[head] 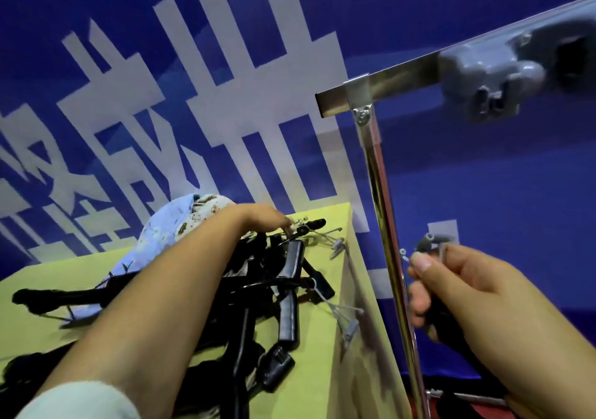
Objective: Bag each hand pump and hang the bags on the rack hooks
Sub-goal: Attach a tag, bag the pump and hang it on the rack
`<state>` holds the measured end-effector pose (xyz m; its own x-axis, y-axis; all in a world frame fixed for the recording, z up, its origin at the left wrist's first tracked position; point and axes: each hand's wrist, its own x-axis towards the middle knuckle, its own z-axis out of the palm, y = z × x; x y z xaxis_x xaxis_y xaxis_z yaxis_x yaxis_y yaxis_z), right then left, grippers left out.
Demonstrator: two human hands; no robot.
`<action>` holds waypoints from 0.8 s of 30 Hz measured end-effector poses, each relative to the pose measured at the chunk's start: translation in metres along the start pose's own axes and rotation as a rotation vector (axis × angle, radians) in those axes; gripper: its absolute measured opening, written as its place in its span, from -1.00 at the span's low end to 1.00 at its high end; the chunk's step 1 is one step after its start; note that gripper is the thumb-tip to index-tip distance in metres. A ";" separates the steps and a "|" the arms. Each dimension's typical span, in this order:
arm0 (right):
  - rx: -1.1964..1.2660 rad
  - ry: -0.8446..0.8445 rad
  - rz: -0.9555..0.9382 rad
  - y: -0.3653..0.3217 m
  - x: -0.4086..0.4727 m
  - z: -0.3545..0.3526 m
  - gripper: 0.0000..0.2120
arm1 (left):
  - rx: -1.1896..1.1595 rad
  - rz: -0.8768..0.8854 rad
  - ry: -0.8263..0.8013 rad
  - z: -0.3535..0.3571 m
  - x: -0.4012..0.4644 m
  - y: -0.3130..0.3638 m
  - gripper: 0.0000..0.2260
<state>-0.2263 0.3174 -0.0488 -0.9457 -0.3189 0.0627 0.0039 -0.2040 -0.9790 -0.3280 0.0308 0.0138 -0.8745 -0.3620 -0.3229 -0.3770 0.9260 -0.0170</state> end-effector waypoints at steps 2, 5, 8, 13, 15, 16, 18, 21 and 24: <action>-0.068 -0.008 -0.014 0.006 0.010 0.005 -0.70 | -0.056 -0.027 0.009 0.003 0.004 -0.007 -0.70; -0.117 0.001 -0.028 0.015 0.021 0.014 -0.68 | 0.014 0.023 0.017 0.005 0.007 -0.010 -0.80; -0.120 -0.004 -0.001 0.020 0.027 0.023 -0.71 | 0.062 0.038 -0.003 0.006 0.005 -0.004 -0.77; -0.062 0.010 0.012 0.024 0.036 0.028 -0.78 | 0.126 0.075 -0.060 0.008 0.006 0.004 -0.78; -0.023 0.011 0.024 0.026 0.040 0.029 -0.80 | 0.076 0.064 -0.138 0.005 0.008 0.002 -0.79; -0.012 0.009 0.027 0.028 0.043 0.030 -0.80 | 0.019 0.057 -0.162 0.002 0.011 0.001 -0.81; -0.009 -0.010 0.018 0.032 0.048 0.031 -0.78 | -0.055 0.072 -0.087 -0.003 0.022 -0.001 -0.84; -0.002 -0.042 0.009 0.036 0.056 0.035 -0.76 | -0.048 0.035 0.146 -0.004 0.043 0.001 -0.90; 0.038 -0.058 0.010 0.034 0.063 0.036 -0.79 | 0.181 -0.032 0.229 0.003 0.063 0.007 -0.89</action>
<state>-0.2740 0.2565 -0.0708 -0.9251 -0.3741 0.0647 0.0272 -0.2353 -0.9715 -0.3845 0.0147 -0.0091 -0.9170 -0.3868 -0.0975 -0.3628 0.9104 -0.1988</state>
